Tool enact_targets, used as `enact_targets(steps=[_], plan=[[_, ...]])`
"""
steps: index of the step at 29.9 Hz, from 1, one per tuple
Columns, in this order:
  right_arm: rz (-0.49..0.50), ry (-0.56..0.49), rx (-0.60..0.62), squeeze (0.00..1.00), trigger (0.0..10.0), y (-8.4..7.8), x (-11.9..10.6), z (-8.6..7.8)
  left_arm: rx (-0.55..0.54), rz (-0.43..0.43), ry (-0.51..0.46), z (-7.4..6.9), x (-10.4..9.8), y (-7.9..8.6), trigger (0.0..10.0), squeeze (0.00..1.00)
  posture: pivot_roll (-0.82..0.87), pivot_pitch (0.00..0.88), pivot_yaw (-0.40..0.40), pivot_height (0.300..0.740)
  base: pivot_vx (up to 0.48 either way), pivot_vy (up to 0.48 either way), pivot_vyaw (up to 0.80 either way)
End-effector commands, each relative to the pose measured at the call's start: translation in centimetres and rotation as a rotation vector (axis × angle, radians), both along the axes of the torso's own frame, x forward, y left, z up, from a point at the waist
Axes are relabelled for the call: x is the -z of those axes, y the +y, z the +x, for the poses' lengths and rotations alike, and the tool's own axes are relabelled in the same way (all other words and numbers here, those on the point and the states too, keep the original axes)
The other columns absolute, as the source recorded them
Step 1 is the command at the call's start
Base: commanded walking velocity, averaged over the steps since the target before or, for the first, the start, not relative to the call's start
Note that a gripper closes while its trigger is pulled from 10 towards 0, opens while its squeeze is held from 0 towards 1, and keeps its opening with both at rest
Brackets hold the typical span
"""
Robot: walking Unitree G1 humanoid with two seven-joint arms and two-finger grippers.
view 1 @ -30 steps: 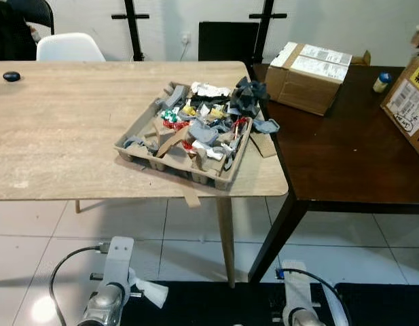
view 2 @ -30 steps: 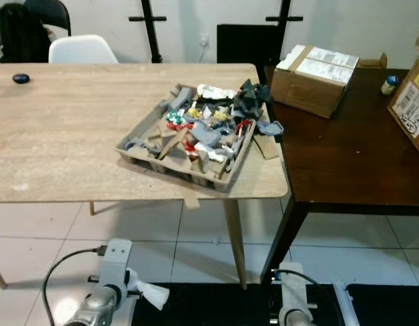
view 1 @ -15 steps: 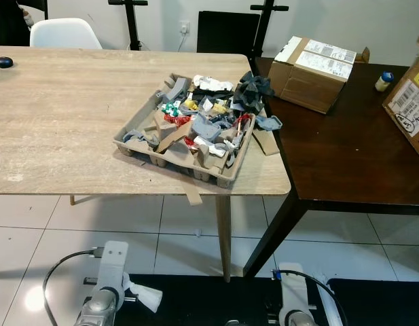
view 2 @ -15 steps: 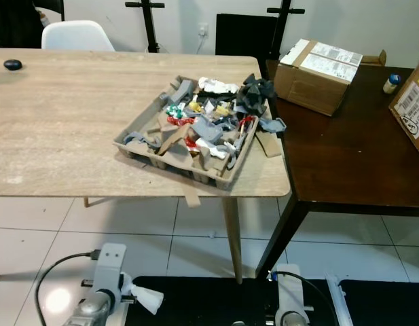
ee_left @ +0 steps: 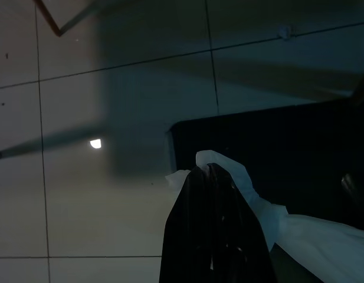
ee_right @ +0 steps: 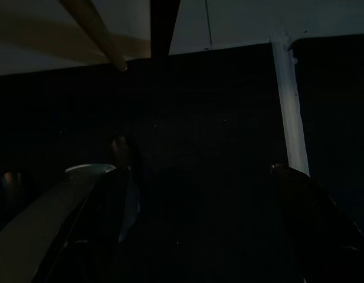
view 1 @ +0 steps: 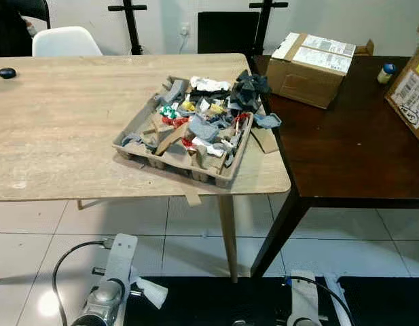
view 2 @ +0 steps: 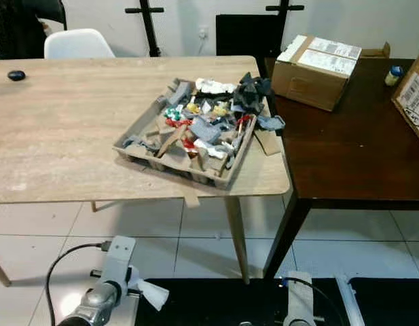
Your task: Picking trash to rubbish bin
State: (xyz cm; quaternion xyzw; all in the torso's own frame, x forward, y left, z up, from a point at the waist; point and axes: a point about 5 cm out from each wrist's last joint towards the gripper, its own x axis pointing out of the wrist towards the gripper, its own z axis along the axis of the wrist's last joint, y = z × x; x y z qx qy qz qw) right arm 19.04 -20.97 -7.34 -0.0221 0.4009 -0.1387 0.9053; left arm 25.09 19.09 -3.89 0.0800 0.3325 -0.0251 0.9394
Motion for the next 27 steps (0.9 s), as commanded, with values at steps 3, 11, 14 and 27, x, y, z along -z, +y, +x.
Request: enact_targets(steps=[3,11,14,27], plan=[[0.000,0.023,-0.009,0.00,10.0,0.0,0.3,-0.5,-0.042,-0.001,0.034,-0.7,0.5,0.7,10.0,0.00,0.03,0.139,0.056,0.740,0.000,0.000,0.00],[-0.037,-0.017,-0.013,0.00,10.0,-0.9,-1.0,1.6,-0.064,0.004,0.051,-0.9,0.8,0.5,10.0,0.00,0.02,0.099,0.003,0.740,0.000,0.000,0.00],[-0.033,-0.015,-0.025,0.00,10.0,-0.8,-1.0,1.8,-0.086,0.007,0.054,-1.0,0.8,0.8,10.0,0.00,0.03,0.083,-0.012,0.740,0.000,0.000,0.00],[-0.008,0.037,-0.037,0.00,10.0,1.1,-0.2,1.1,-0.011,0.044,0.080,0.0,0.2,0.9,10.0,0.00,0.02,0.062,0.030,0.740,0.000,0.000,0.00]])
